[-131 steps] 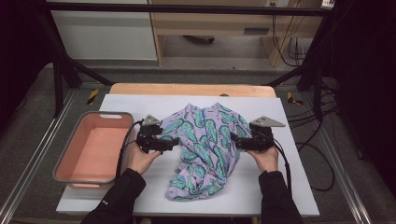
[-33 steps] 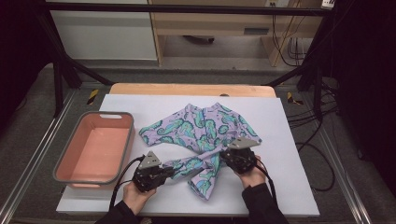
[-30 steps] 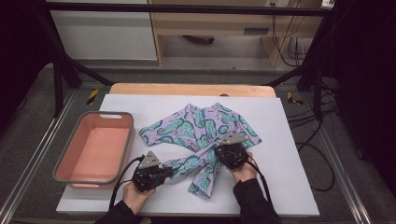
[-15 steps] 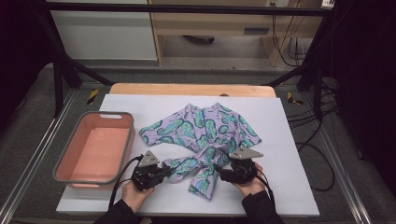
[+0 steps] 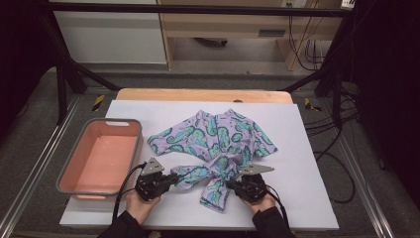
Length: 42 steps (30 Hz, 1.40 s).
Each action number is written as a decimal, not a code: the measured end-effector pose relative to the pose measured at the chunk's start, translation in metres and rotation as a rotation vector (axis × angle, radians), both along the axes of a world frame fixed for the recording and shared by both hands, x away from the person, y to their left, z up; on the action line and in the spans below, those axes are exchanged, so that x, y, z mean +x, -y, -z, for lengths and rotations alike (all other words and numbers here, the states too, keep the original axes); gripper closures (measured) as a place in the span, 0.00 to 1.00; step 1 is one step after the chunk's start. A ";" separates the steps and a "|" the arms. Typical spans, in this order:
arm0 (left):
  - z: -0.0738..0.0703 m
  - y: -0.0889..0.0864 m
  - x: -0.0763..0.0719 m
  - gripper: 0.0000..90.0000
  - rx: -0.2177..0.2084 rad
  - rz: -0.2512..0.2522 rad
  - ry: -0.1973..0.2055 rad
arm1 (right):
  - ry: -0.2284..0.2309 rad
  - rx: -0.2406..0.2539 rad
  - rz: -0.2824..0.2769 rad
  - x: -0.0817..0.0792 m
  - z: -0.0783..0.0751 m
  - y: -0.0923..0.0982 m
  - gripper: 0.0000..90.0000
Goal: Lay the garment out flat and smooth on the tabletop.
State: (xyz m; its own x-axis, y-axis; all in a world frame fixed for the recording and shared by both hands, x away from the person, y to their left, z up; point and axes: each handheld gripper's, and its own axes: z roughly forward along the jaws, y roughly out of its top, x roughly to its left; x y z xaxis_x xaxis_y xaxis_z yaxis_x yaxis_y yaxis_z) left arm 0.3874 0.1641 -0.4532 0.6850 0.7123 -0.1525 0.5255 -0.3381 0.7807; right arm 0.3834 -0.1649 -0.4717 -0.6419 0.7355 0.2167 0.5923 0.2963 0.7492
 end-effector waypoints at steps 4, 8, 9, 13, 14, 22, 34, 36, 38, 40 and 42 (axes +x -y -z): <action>-0.003 0.003 -0.002 0.94 -0.053 0.029 -0.032 | 0.071 -0.012 0.033 -0.011 -0.027 0.030 1.00; -0.004 0.018 -0.010 0.94 -0.072 0.092 -0.049 | 0.121 -0.069 0.053 -0.023 -0.052 0.052 1.00; -0.004 0.024 -0.012 0.93 -0.067 0.108 -0.055 | 0.129 -0.096 0.046 -0.023 -0.057 0.055 1.00; -0.004 0.040 -0.023 0.82 -0.003 0.167 -0.020 | 0.090 -0.183 0.044 -0.017 -0.056 0.052 0.97; -0.006 0.040 -0.024 0.75 0.005 0.163 -0.004 | 0.063 -0.193 0.040 -0.015 -0.051 0.050 0.94; -0.015 0.029 0.008 0.31 -0.001 0.083 0.001 | 0.138 -0.141 0.051 -0.020 -0.039 0.048 0.58; 0.021 0.049 0.059 0.70 0.054 0.108 -0.148 | 0.104 -0.175 -0.026 -0.008 -0.013 0.010 0.61; 0.021 0.050 0.057 0.78 0.082 0.114 -0.134 | 0.086 -0.192 -0.015 -0.004 -0.004 0.010 0.66; 0.020 0.051 0.054 0.88 0.103 0.133 -0.134 | 0.077 -0.209 -0.005 -0.002 0.001 0.010 0.79; 0.019 0.051 0.051 0.98 0.127 0.139 -0.121 | 0.081 -0.223 -0.005 -0.003 0.001 0.010 0.93; 0.015 0.047 0.047 0.99 0.126 0.130 -0.112 | 0.071 -0.200 -0.022 -0.005 -0.006 0.012 0.95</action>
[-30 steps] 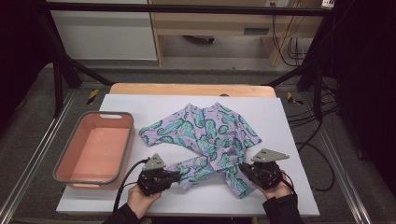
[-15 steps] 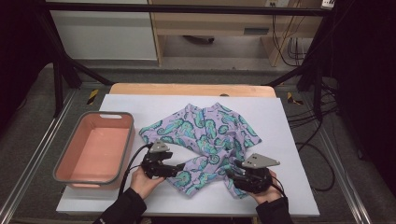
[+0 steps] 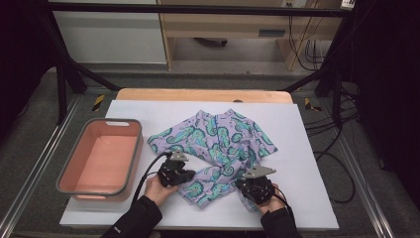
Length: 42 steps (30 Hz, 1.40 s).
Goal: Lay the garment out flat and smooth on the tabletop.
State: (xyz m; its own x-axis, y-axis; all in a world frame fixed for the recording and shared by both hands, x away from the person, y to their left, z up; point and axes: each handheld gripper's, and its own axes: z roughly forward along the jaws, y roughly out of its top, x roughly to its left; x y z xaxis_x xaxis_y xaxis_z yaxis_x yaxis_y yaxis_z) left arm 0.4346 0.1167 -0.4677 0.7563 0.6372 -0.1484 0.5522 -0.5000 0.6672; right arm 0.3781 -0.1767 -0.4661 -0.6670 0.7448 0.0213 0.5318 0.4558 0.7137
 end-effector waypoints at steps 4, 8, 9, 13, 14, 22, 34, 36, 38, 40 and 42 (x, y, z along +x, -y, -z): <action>-0.014 -0.017 -0.014 0.99 0.002 -0.029 0.040 | 0.014 0.048 -0.041 -0.007 -0.015 0.000 0.95; -0.024 -0.040 -0.036 0.99 0.005 -0.070 0.066 | 0.011 0.115 -0.108 -0.012 -0.026 -0.008 0.94; -0.024 -0.045 -0.042 0.99 0.012 -0.077 0.072 | -0.005 0.125 -0.120 -0.012 -0.027 -0.013 0.94; -0.020 -0.056 -0.060 0.99 0.015 -0.094 0.072 | -0.075 0.123 -0.166 -0.006 -0.015 -0.039 0.95; -0.019 -0.057 -0.062 0.99 0.015 -0.096 0.075 | -0.084 0.112 -0.160 -0.005 -0.011 -0.046 0.95; -0.012 -0.057 -0.058 0.99 0.024 -0.126 0.081 | -0.015 0.099 -0.093 -0.004 -0.004 -0.061 0.69; -0.008 -0.061 -0.054 0.99 0.026 -0.178 0.077 | -0.038 0.123 -0.251 -0.028 0.018 -0.108 0.75; -0.008 -0.061 -0.054 0.99 0.023 -0.180 0.075 | -0.053 0.123 -0.277 -0.028 0.016 -0.107 1.00; -0.010 -0.062 -0.055 0.99 0.012 -0.180 0.072 | -0.078 0.092 -0.291 -0.028 0.009 -0.103 1.00; -0.015 -0.063 -0.058 0.99 -0.017 -0.172 0.069 | -0.072 0.126 -0.302 -0.029 -0.005 -0.092 1.00; -0.018 -0.062 -0.059 0.99 -0.055 -0.158 0.054 | -0.067 0.174 -0.302 -0.029 -0.023 -0.079 1.00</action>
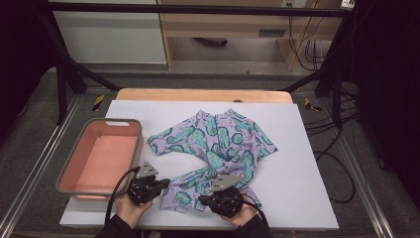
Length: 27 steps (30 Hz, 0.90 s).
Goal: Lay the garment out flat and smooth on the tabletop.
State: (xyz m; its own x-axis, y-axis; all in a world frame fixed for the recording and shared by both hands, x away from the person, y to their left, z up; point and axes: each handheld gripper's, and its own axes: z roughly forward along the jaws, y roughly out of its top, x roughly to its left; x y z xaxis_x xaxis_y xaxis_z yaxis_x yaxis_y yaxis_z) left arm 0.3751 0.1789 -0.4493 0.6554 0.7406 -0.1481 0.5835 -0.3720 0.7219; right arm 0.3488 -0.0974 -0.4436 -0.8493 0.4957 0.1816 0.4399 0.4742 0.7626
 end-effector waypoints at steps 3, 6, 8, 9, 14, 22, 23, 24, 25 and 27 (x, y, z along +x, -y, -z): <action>0.002 0.003 -0.001 0.99 0.004 0.006 -0.003 | 0.025 0.003 0.038 0.000 -0.006 0.012 0.85; 0.007 0.002 0.001 0.86 0.014 -0.006 -0.006 | 0.015 -0.023 0.072 0.004 0.007 0.013 0.70; 0.011 0.002 0.003 0.73 0.030 -0.016 -0.004 | 0.041 -0.065 0.100 0.006 0.011 0.014 0.65; 0.013 0.003 0.003 0.67 0.040 -0.021 -0.003 | 0.056 -0.083 0.120 0.007 0.011 0.017 0.62; 0.022 0.005 0.006 0.60 0.045 -0.010 -0.012 | 0.112 -0.122 0.250 0.006 0.013 0.053 0.56; 0.026 0.005 0.007 0.87 0.033 0.006 -0.043 | 0.102 -0.128 0.435 0.006 0.023 0.123 0.59; 0.025 0.006 0.006 0.93 0.034 0.017 -0.048 | 0.082 -0.127 0.434 0.007 0.026 0.125 0.62; 0.024 0.007 0.005 0.95 0.041 0.026 -0.047 | 0.069 -0.130 0.420 0.008 0.028 0.126 0.65; 0.023 0.008 0.004 0.97 0.045 0.033 -0.045 | 0.062 -0.134 0.406 0.008 0.030 0.124 0.69; 0.021 0.009 0.001 0.98 0.045 0.048 -0.049 | 0.058 -0.148 0.378 0.008 0.032 0.118 0.76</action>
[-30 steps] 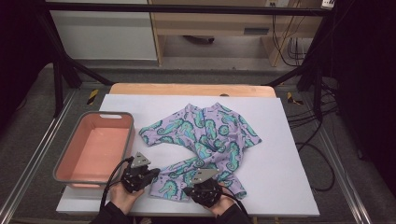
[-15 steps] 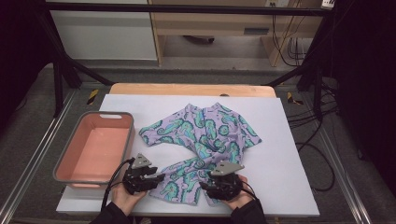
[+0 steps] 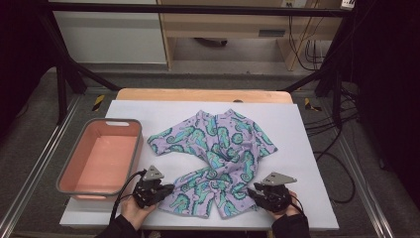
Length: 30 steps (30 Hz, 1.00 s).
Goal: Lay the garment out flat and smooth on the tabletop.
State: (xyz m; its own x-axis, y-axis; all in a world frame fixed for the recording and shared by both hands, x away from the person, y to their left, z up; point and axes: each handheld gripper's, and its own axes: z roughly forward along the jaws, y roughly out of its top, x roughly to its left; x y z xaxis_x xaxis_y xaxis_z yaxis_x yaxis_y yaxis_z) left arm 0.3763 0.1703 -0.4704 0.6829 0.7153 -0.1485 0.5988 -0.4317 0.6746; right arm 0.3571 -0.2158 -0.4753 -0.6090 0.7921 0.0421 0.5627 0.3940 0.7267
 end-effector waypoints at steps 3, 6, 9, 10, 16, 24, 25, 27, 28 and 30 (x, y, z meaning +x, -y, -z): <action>-0.003 0.001 -0.005 0.98 -0.002 0.015 -0.006 | -0.035 0.002 -0.030 -0.001 0.002 -0.005 0.97; -0.006 0.000 -0.015 0.99 0.000 0.026 -0.011 | -0.064 -0.010 -0.043 -0.003 -0.001 -0.003 1.00; -0.011 -0.004 -0.025 0.98 -0.016 0.045 -0.021 | -0.055 -0.023 0.002 -0.011 -0.009 0.015 1.00; -0.012 -0.003 -0.028 0.98 -0.017 0.056 -0.016 | -0.048 -0.039 0.022 -0.014 -0.009 0.023 1.00; -0.018 0.011 -0.012 0.62 -0.016 0.047 0.043 | -0.029 0.068 0.031 -0.017 -0.009 0.037 0.84; -0.009 0.044 0.047 0.49 0.003 0.042 0.028 | -0.029 0.087 -0.023 0.012 -0.001 0.006 0.69; -0.007 0.047 0.050 0.52 -0.005 0.051 0.019 | -0.034 0.088 -0.039 0.014 0.001 0.002 0.69; -0.004 0.054 0.053 0.58 -0.010 0.074 0.001 | -0.043 0.088 -0.054 0.016 0.004 -0.004 0.70; -0.003 0.058 0.054 0.62 0.005 0.077 0.009 | -0.050 0.090 -0.061 0.015 0.006 -0.007 0.73; 0.000 0.064 0.055 0.71 0.027 0.081 0.014 | -0.041 0.069 -0.067 0.013 0.007 -0.011 0.85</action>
